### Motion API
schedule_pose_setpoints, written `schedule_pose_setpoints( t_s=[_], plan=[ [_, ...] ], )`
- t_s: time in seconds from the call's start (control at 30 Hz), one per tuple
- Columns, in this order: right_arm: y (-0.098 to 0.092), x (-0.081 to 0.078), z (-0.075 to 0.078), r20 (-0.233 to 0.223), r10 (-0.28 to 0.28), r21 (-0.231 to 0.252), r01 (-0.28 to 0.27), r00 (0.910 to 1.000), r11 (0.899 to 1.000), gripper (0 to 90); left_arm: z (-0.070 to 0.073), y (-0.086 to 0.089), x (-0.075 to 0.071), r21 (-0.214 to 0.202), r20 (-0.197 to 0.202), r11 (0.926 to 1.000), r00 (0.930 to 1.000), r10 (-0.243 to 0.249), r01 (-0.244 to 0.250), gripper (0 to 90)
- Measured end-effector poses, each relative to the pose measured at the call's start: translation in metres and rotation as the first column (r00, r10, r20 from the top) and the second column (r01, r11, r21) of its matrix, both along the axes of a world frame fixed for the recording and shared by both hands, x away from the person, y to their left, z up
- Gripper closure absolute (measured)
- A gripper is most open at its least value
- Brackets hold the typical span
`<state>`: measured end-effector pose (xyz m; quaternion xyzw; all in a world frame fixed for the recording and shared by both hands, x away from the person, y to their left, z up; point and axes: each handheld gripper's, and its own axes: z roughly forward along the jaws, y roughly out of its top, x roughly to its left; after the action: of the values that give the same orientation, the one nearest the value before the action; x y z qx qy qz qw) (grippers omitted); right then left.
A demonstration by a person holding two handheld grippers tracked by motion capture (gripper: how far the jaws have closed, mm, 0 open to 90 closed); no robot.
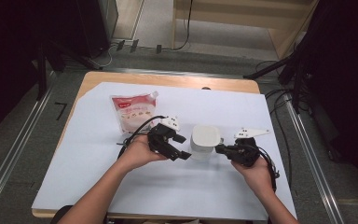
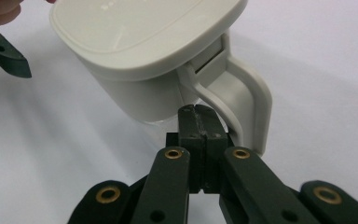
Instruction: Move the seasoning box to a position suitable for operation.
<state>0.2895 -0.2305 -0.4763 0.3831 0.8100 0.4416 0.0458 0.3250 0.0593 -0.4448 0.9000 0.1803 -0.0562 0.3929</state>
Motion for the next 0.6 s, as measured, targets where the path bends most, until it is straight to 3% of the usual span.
schedule_pose_setpoints(
  t_s=[0.03, 0.2, 0.3, 0.4, 0.5, 0.6],
  plan=[
    [-0.001, 0.0, 0.001, 0.001, -0.004, 0.012, 0.004, 1.0, 1.0, 90.0, 0.002, -0.003, 0.002, 0.023, 0.009, 0.9996, 0.9999, 0.014, -0.014, 29.8],
    [-0.004, -0.003, 0.008, 0.005, -0.011, 0.018, 0.011, 0.9999, 1.0, 90.0, 0.006, -0.008, 0.009, 0.041, -0.005, 0.9992, 1.0, 0.001, -0.001, 27.4],
    [-0.011, -0.009, 0.022, 0.029, -0.035, 0.063, 0.033, 0.999, 0.997, 90.0, 0.008, -0.01, 0.015, 0.014, -0.058, 0.9994, 0.9979, -0.03, 0.031, 24.2],
    [-0.021, -0.009, 0.033, 0.04, -0.094, 0.055, 0.092, 0.9948, 0.994, 90.0, 0.009, -0.011, 0.021, -0.003, -0.064, 0.9979, 0.9959, -0.065, 0.065, 24.0],
    [-0.025, -0.005, 0.03, 0.015, -0.12, 0.057, 0.119, 0.9927, 0.991, 90.0, 0.008, -0.011, 0.022, -0.024, -0.052, 0.998, 0.9969, -0.059, 0.058, 23.6],
    [-0.028, 0.001, 0.024, -0.008, -0.14, 0.049, 0.14, 0.9902, 0.989, 90.0, 0.007, -0.013, 0.023, -0.015, -0.036, 0.998, 0.9974, -0.062, 0.062, 22.8]
  ],
)
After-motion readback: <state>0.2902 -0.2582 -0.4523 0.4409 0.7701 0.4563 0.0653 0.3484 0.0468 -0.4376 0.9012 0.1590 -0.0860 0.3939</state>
